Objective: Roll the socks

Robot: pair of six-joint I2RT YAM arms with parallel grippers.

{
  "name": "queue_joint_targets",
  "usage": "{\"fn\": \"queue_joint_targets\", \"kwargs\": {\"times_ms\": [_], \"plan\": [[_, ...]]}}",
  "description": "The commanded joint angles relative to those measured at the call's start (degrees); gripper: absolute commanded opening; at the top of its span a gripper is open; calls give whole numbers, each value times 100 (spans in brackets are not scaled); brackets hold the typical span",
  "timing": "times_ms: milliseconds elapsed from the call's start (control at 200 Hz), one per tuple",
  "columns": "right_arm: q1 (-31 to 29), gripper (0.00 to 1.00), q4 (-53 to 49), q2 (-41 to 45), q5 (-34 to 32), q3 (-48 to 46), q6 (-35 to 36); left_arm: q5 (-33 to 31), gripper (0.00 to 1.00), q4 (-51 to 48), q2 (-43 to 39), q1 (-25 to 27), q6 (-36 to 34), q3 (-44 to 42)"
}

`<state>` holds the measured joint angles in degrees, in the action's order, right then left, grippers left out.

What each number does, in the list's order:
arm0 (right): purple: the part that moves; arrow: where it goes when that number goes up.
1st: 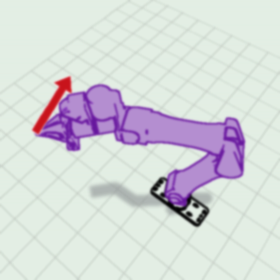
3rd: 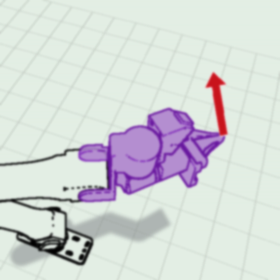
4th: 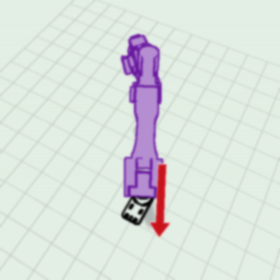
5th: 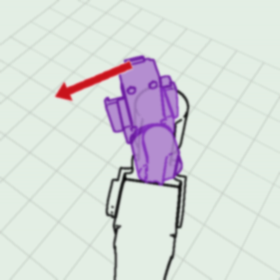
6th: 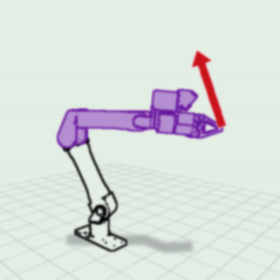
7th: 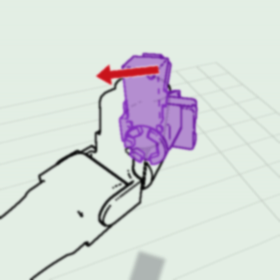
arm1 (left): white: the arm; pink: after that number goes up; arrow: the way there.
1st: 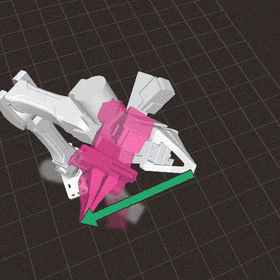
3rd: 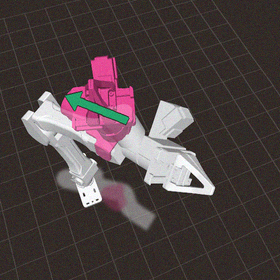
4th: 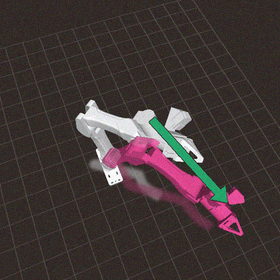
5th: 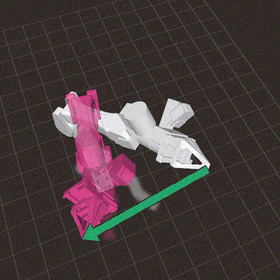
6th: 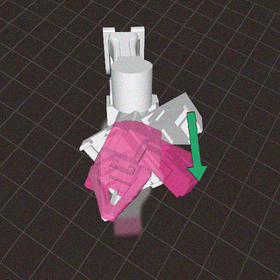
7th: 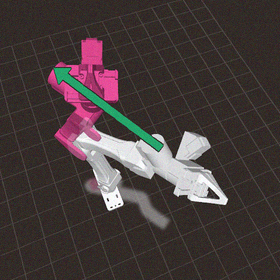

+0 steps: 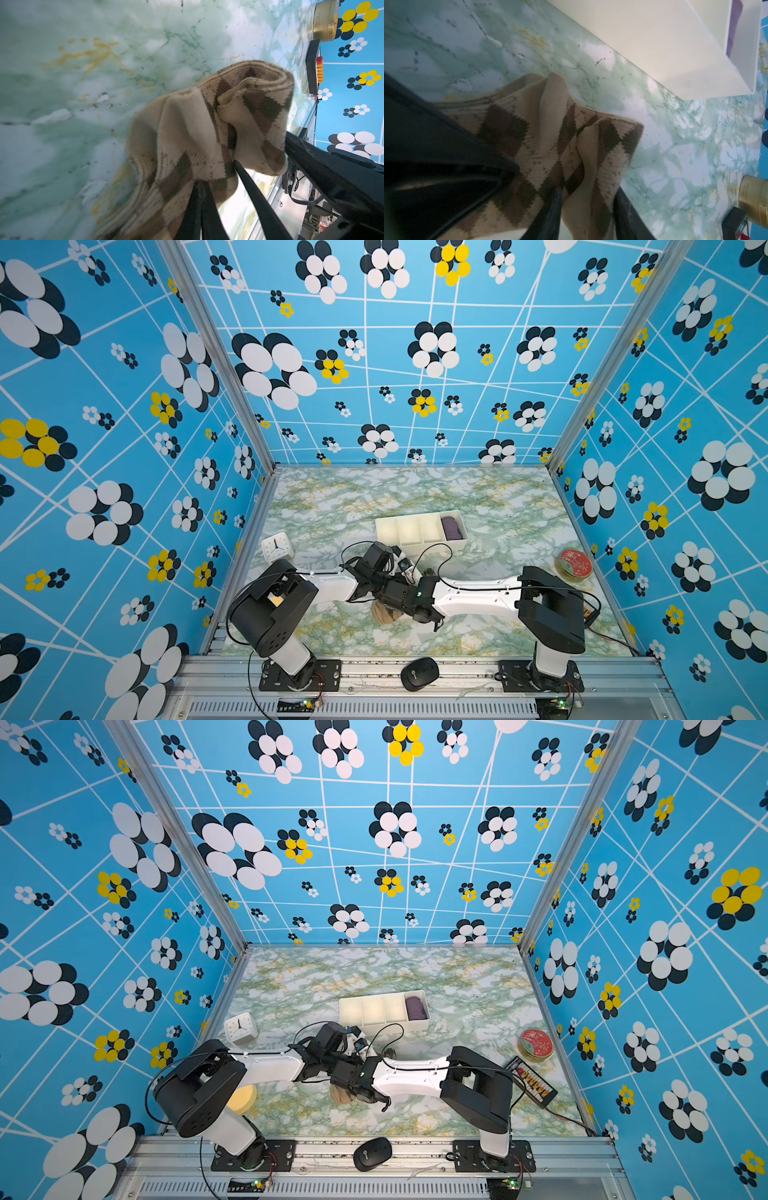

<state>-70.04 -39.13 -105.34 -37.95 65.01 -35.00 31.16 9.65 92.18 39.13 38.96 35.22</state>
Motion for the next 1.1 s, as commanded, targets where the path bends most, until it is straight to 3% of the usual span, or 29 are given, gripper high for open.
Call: {"fn": "queue_joint_targets", "kwargs": {"times_ms": [0,555,1095], "plan": [[-47,43,368,196,369,-122,281,4,6,75,75,24,-102,261],[15,43,752,294,700,-431,451,37,6,-112,54,-55,-228,402],[156,36,1379,253,1496,-825,670,101,6,-148,2,-169,-266,404]]}}
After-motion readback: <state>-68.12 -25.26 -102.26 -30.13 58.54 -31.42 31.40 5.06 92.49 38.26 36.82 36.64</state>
